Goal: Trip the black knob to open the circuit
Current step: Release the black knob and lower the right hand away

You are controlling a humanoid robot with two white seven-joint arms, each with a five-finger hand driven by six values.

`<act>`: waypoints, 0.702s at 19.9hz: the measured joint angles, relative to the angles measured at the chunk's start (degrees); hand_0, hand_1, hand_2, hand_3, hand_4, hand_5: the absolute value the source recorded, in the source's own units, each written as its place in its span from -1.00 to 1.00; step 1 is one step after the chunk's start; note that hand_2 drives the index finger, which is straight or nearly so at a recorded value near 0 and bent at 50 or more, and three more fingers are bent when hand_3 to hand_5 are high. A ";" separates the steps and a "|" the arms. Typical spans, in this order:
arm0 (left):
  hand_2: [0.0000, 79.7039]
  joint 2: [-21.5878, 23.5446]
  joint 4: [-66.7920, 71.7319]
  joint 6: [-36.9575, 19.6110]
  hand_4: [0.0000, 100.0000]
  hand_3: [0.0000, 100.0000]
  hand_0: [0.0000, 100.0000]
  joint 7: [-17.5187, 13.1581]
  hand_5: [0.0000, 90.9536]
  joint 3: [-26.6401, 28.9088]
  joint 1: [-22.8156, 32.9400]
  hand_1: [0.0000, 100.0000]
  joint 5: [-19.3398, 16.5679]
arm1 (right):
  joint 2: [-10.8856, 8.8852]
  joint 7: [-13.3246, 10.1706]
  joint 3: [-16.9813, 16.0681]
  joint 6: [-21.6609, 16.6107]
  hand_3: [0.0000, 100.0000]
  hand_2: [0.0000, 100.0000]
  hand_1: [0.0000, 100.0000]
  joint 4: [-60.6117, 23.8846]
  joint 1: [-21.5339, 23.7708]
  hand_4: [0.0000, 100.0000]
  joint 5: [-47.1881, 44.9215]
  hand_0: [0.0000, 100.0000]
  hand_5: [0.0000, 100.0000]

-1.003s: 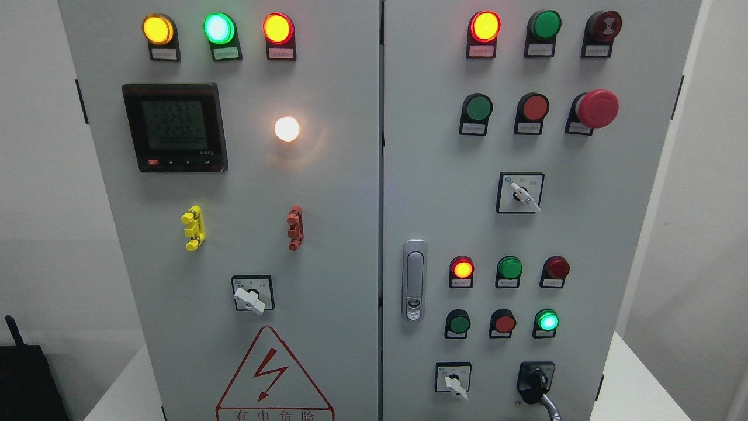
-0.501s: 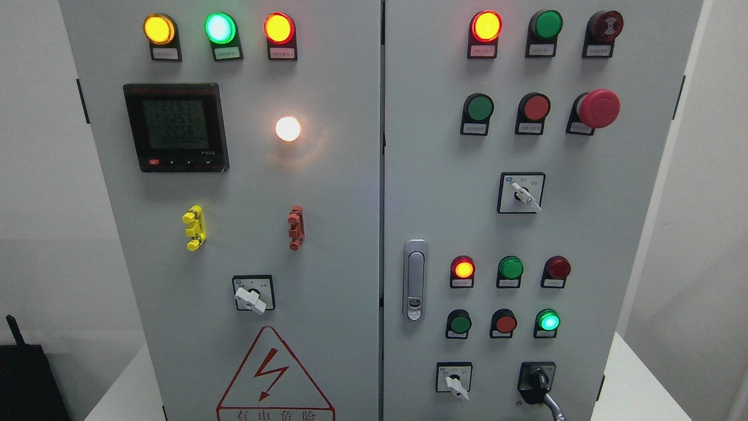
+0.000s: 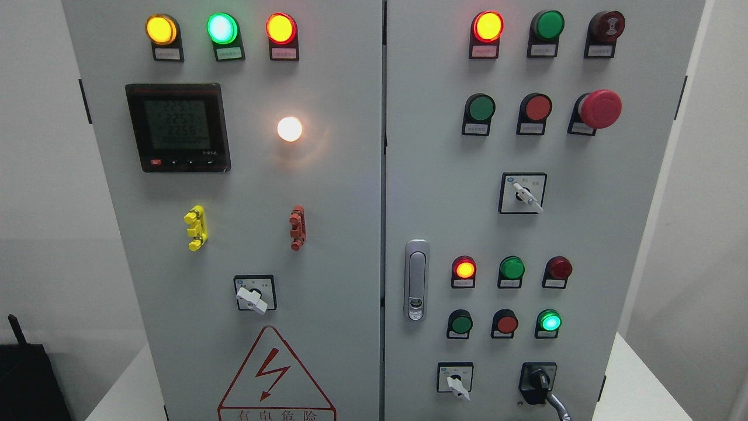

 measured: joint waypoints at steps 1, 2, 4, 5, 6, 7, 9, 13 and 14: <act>-1.00 0.00 0.00 0.00 -1.00 -1.00 -0.76 0.00 -1.00 0.00 0.00 -0.22 0.00 | 0.00 0.00 -0.19 0.00 1.00 -1.00 0.79 0.03 0.00 0.90 0.00 1.00 0.83; -1.00 0.00 0.00 0.00 -1.00 -1.00 -0.76 0.00 -1.00 0.00 0.00 -0.22 0.00 | 0.00 0.00 -0.40 0.00 1.00 -1.00 0.79 0.03 0.00 0.90 0.00 1.00 0.83; -1.00 0.00 0.00 0.00 -1.00 -1.00 -0.76 0.00 -1.00 0.00 0.00 -0.22 0.00 | 0.00 0.01 -0.67 0.00 1.00 -1.00 0.79 0.03 0.00 0.90 -0.02 1.00 0.84; -1.00 0.00 0.00 0.00 -1.00 -1.00 -0.76 0.00 -1.00 0.00 0.00 -0.22 0.00 | 0.00 0.01 -0.99 0.00 1.00 -1.00 0.79 0.03 0.00 0.90 -0.05 1.00 0.84; -1.00 0.00 0.00 0.00 -1.00 -1.00 -0.76 0.00 -1.00 0.00 0.00 -0.22 0.00 | -0.01 0.02 -1.24 0.00 1.00 -1.00 0.79 0.03 0.00 0.90 -0.26 1.00 0.84; -1.00 0.00 0.00 0.00 -1.00 -1.00 -0.76 0.00 -1.00 0.00 0.00 -0.22 0.00 | -0.04 0.02 -1.33 0.00 1.00 -1.00 0.79 0.03 0.00 0.90 -0.67 1.00 0.84; -1.00 0.00 0.00 0.00 -1.00 -1.00 -0.76 0.00 -1.00 0.00 0.00 -0.22 0.00 | -0.07 0.03 -1.43 0.00 1.00 -1.00 0.79 -0.03 0.04 0.90 -1.11 1.00 0.84; -1.00 0.00 0.00 0.00 -1.00 -1.00 -0.76 0.00 -1.00 0.00 0.00 -0.22 0.00 | -0.04 0.05 -1.34 -0.03 1.00 -1.00 0.76 -1.49 1.32 0.90 -1.17 1.00 0.84; -1.00 0.00 0.00 0.00 -1.00 -1.00 -0.76 0.00 -1.00 0.00 0.00 -0.22 0.00 | 0.00 0.05 -1.20 -0.03 1.00 -1.00 0.75 -2.11 1.70 0.88 -1.17 1.00 0.84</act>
